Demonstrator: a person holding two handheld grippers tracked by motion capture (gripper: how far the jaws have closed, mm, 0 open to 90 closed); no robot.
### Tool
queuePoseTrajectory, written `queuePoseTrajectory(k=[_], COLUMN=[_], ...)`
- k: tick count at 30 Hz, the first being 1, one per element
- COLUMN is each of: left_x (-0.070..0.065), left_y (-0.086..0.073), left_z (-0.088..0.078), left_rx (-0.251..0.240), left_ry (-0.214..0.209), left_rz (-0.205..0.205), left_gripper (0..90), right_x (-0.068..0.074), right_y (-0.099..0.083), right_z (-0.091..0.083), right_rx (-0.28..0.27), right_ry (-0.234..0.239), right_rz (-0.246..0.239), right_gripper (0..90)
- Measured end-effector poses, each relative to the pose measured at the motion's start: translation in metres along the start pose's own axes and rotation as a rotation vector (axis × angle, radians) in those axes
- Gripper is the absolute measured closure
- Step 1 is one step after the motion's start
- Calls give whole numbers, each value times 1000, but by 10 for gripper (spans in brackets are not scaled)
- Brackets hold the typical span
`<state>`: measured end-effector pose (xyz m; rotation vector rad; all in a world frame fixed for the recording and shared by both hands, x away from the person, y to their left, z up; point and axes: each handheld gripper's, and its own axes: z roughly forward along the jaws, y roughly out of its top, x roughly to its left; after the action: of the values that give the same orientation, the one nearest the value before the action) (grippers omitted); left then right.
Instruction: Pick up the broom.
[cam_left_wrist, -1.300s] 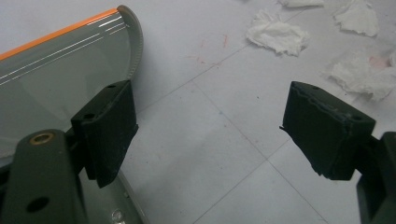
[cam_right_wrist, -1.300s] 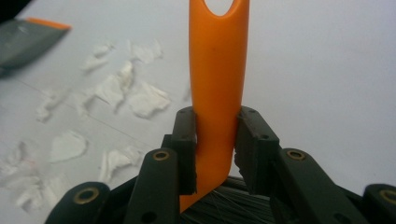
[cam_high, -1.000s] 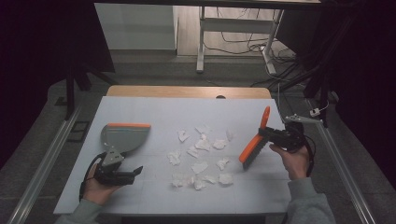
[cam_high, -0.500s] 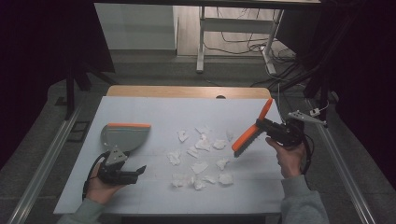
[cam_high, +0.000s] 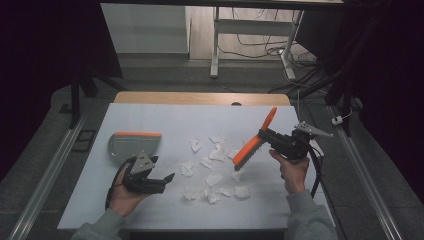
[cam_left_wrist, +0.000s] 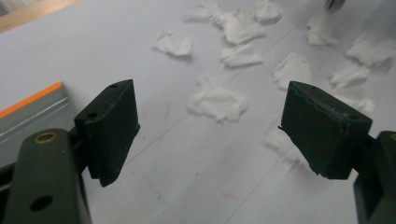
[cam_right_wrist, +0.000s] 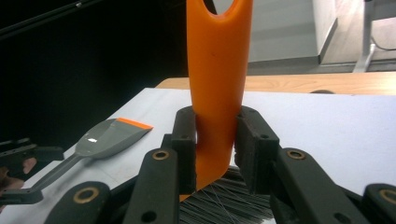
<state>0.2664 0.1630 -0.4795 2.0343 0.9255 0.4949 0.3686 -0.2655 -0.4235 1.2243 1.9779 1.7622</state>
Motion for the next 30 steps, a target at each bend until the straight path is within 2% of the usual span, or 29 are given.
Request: queuePoseTrajectory(k=[8, 15, 23, 26, 28, 30], left_x=[-21, -38, -52, -57, -61, -63], left_y=[21, 37, 45, 47, 48, 49], left_z=[19, 37, 61, 69, 74, 78], left_rx=[-27, -43, -52, -47, -41, -38], left_ry=[-49, -85, -132, -148, -143, -142], left_rz=[38, 59, 60, 66, 75, 78], left_gripper=[219, 233, 260, 271, 277, 289], right_x=[8, 14, 24, 28, 31, 33], right_y=[-8, -15, -22, -23, -25, -26], right_z=[12, 19, 29, 31, 32, 33], right_rx=[-11, -8, -10, -14, -19, -17], right_ry=[41, 47, 67, 59, 43, 52], right_rz=[30, 38, 47, 47, 49, 59], right_gripper=[701, 701, 701, 701, 701, 701])
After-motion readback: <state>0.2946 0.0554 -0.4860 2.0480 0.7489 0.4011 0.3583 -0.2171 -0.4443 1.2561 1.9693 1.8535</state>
